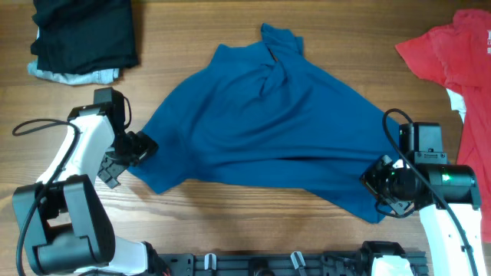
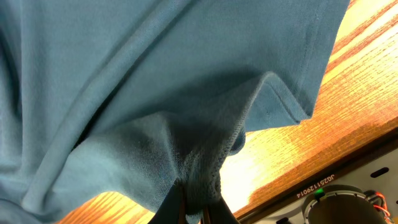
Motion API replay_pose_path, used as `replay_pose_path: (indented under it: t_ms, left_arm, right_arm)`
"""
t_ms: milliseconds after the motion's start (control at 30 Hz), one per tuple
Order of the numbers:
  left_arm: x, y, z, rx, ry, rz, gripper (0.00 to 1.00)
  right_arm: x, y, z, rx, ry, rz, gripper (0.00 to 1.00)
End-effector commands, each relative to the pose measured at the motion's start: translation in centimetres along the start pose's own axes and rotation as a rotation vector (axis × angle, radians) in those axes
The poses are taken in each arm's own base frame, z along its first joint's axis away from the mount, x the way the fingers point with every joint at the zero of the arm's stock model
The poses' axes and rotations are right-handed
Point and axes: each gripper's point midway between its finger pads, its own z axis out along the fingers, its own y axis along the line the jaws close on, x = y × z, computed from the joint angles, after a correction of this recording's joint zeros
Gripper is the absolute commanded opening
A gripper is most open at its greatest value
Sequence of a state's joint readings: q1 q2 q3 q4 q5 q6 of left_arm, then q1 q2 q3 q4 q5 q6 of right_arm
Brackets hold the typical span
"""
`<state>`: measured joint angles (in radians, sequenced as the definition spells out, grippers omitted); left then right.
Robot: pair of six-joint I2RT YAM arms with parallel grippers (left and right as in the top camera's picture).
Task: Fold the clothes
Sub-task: 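Grasp the left edge of the blue shirt with the left gripper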
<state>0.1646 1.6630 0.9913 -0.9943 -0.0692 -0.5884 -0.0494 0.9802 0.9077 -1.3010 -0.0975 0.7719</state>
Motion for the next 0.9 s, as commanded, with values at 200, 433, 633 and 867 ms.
replay_pose_path:
  t_ms: [200,433,633,867]
  left_arm:
    - [1.2,-1.2,2.4,0.092,0.035,0.060,0.98]
    - [1.2,-1.3,2.9,0.097,0.029,0.060,0.91]
    - [2.7,-0.3,4.5,0.075,0.058,0.057,0.04]
    - [1.3,-1.1,-0.5,0.135,-0.006,0.057,0.04]
  right_arm:
    - [0.0,0.4,-0.4,-0.027,-0.004,-0.013,0.06]
    - [0.1,0.5,-0.4,-0.029,-0.001,-0.011,0.05]
    - [0.1,0.5,-0.4,-0.033,0.002,-0.011,0.05]
    - [-0.6,1.3,-1.4,-0.062,-0.031,0.012,0.04]
